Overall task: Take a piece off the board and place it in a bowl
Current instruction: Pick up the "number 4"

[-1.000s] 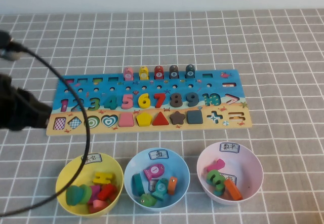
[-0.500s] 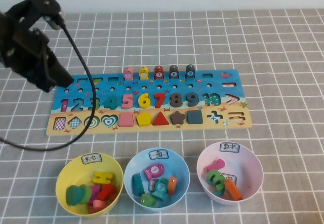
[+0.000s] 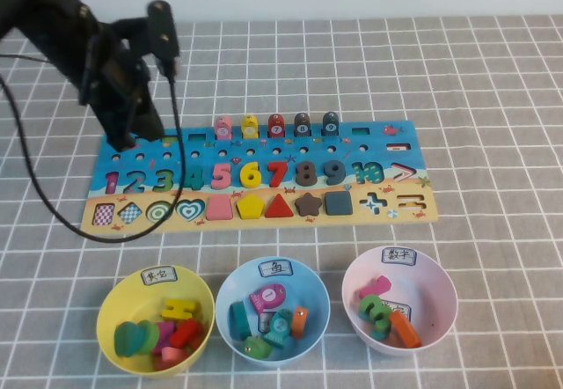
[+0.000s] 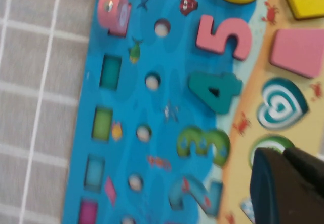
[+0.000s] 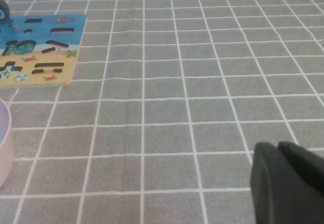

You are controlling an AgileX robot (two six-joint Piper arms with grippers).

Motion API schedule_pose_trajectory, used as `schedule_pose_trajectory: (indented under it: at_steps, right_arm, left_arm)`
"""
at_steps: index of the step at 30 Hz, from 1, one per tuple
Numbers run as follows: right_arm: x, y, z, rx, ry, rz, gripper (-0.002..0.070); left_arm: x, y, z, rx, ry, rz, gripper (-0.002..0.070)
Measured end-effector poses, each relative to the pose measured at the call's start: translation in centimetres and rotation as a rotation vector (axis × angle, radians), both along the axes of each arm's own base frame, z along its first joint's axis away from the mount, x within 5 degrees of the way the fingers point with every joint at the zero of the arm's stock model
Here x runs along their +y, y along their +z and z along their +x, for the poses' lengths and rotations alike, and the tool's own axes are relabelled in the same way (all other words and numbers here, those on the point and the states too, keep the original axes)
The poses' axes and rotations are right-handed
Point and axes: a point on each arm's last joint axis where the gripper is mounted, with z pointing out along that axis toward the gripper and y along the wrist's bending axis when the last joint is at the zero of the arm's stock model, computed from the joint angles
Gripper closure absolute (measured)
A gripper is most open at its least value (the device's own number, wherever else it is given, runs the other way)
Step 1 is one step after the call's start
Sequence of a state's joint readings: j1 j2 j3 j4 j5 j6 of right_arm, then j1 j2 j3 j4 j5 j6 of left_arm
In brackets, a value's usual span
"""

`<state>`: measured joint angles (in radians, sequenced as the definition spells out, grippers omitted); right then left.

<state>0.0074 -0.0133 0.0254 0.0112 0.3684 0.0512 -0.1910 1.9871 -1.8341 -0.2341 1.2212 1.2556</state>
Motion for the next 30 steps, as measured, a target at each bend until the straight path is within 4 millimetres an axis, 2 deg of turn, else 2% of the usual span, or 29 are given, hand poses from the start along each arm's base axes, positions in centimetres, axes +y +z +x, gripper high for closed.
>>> schedule_pose_trajectory:
  at_steps: [7,14,16,20,22,25,30]
  right_arm:
    - [0.0,0.0,0.0,0.0,0.0,0.0,0.0694]
    - [0.0,0.0,0.0,0.0,0.0,0.0,0.0694]
    - [0.0,0.0,0.0,0.0,0.0,0.0,0.0694]
    - [0.0,0.0,0.0,0.0,0.0,0.0,0.0694]
    - [0.0,0.0,0.0,0.0,0.0,0.0,0.0694]
    - [0.0,0.0,0.0,0.0,0.0,0.0,0.0694]
    - [0.0,0.0,0.0,0.0,0.0,0.0,0.0694]
  left_arm:
    - [-2.9,-2.9,1.2,0.023,-0.1,0.072,0.0677]
    - [-3.2,-3.6,1.4,0.031,-0.116,0.101,0.0656]
    - [-3.1,-3.7,1.4,0.027,-0.12,0.121,0.0592]
    - [-3.1,-3.6,1.4,0.028,-0.119,0.112,0.0383]
    - [-3.3,-3.6,1.3,0.03,-0.121,0.102,0.0309]
    - [-3.5,-3.6,1.3,0.033,-0.127,0.084,0.0274]
    - [-4.1,-3.8,1.1,0.039,-0.139,0.073,0.0263]
